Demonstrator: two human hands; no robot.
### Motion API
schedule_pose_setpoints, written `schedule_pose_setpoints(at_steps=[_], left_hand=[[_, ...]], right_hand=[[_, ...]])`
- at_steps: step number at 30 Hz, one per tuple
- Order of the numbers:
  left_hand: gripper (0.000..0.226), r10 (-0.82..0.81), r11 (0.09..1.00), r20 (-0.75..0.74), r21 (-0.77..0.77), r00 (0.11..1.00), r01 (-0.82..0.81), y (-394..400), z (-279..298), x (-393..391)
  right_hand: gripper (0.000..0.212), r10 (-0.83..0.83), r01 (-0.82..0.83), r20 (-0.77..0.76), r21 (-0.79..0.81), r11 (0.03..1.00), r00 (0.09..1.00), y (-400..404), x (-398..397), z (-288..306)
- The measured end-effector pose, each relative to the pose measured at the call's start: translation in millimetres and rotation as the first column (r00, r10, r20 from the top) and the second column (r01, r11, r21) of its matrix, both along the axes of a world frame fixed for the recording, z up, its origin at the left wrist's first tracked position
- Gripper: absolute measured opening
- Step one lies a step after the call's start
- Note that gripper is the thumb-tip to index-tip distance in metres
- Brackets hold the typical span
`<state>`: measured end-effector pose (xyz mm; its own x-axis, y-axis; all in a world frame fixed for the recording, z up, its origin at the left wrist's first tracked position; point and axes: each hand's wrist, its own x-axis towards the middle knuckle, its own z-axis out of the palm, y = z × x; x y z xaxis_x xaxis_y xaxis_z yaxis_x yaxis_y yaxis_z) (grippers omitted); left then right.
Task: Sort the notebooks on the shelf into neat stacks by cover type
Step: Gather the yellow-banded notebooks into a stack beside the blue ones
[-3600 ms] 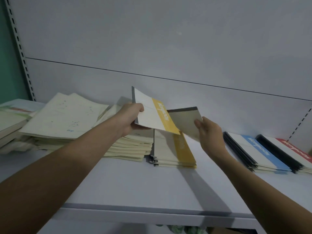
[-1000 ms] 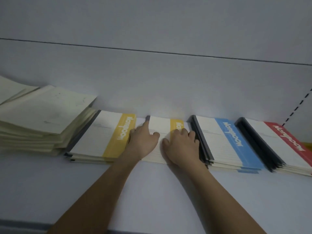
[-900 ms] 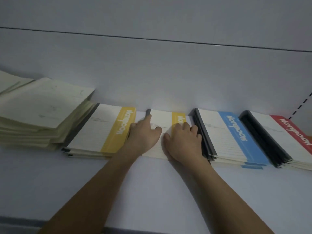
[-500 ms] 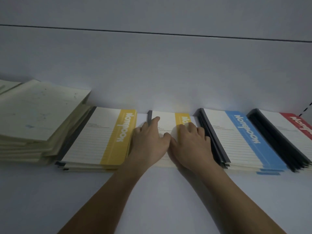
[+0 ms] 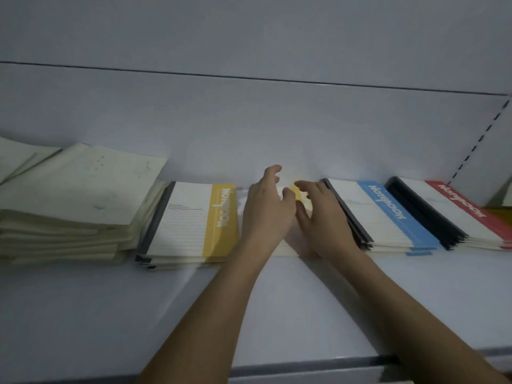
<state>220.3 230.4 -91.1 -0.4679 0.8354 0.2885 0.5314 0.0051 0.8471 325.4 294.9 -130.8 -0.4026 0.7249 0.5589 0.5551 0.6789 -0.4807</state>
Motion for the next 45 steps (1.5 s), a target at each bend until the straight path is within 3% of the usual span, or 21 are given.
schedule_pose_setpoints(at_steps=[2, 6, 13, 16, 19, 22, 25, 27, 30, 33, 35, 36, 38, 40, 43, 45], left_hand=[[0.042, -0.006, 1.0, -0.011, 0.001, 1.0, 0.006, -13.5, 10.6, -7.2], [0.039, -0.045, 0.993, -0.279, -0.119, 0.959, 0.012, -49.8, 42.6, -61.4], [0.038, -0.024, 0.912, -0.618, -0.336, 0.786, -0.237, -110.0, 50.3, -152.6], [0.036, 0.022, 0.899, -0.641, -0.324, 0.767, -0.296, -130.5, 32.8, -172.0], [0.026, 0.182, 0.959, -0.499, -0.102, 0.847, -0.266, -150.2, 25.8, -174.0], [0.018, 0.234, 0.971, -0.395, 0.047, 0.888, -0.235, -168.2, 27.4, -158.4], [0.021, 0.168, 0.98, -0.206, -0.066, 0.964, -0.186, -176.1, 33.2, -149.7], [0.022, 0.078, 0.971, 0.084, -0.231, 0.993, -0.057, -177.4, 43.4, -147.6], [0.048, -0.045, 0.919, 0.553, -0.304, 0.832, 0.252, -174.5, 60.5, -146.7], [0.068, -0.145, 0.897, 0.823, -0.125, 0.549, 0.424, -162.6, 69.8, -152.5], [0.074, -0.182, 0.917, 0.886, -0.003, 0.426, 0.398, -154.6, 77.6, -153.4], [0.07, -0.171, 0.938, 0.888, 0.014, 0.426, 0.346, -151.8, 82.1, -152.3], [0.046, -0.106, 0.975, 0.839, -0.017, 0.533, 0.221, -149.3, 90.2, -151.6], [0.032, -0.036, 0.993, 0.768, -0.044, 0.639, 0.11, -149.8, 93.5, -158.6], [0.031, -0.041, 0.999, 0.733, 0.009, 0.679, 0.051, -153.1, 93.5, -182.5], [0.033, -0.023, 1.0, 0.711, 0.026, 0.703, 0.007, -155.7, 92.3, -197.4]], right_hand=[[0.034, 0.029, -0.031, 0.04, 0.049, 0.998, 0.999, -10.7, -8.2, 7.7], [0.035, 0.181, -0.184, 0.24, -0.011, 0.983, 0.954, -44.5, -37.5, 21.1], [0.086, 0.361, -0.268, 0.633, -0.241, 0.933, 0.685, -100.3, -94.8, 38.7], [0.091, 0.346, -0.251, 0.669, -0.239, 0.938, 0.657, -105.3, -98.2, 20.3], [0.079, 0.215, -0.236, 0.568, -0.037, 0.971, 0.795, -121.5, -88.1, -3.6], [0.07, 0.154, -0.244, 0.528, 0.106, 0.964, 0.835, -135.0, -80.8, -6.3], [0.057, 0.213, -0.22, 0.404, -0.03, 0.975, 0.89, -127.9, -76.6, 12.7], [0.032, 0.263, -0.225, 0.149, -0.234, 0.946, 0.953, -119.4, -76.1, 26.0], [0.033, 0.183, -0.219, -0.159, -0.249, 0.943, 0.97, -120.1, -76.8, 39.0], [0.03, 0.222, -0.257, -0.259, -0.107, 0.961, 0.94, -134.3, -81.7, 53.3], [0.028, 0.321, -0.309, -0.138, 0.099, 0.946, 0.937, -142.3, -87.0, 61.6], [0.035, 0.369, -0.353, -0.038, 0.216, 0.911, 0.929, -144.0, -90.8, 63.3], [0.049, 0.4, -0.418, 0.123, 0.315, 0.852, 0.908, -141.9, -98.1, 65.1], [0.07, 0.359, -0.372, 0.098, 0.239, 0.897, 0.928, -139.5, -102.8, 65.4], [0.099, 0.248, -0.255, -0.067, -0.12, 0.96, 0.966, -131.1, -101.7, 55.0], [0.1, 0.271, -0.259, 0.017, -0.244, 0.935, 0.962, -125.1, -102.3, 43.2]])
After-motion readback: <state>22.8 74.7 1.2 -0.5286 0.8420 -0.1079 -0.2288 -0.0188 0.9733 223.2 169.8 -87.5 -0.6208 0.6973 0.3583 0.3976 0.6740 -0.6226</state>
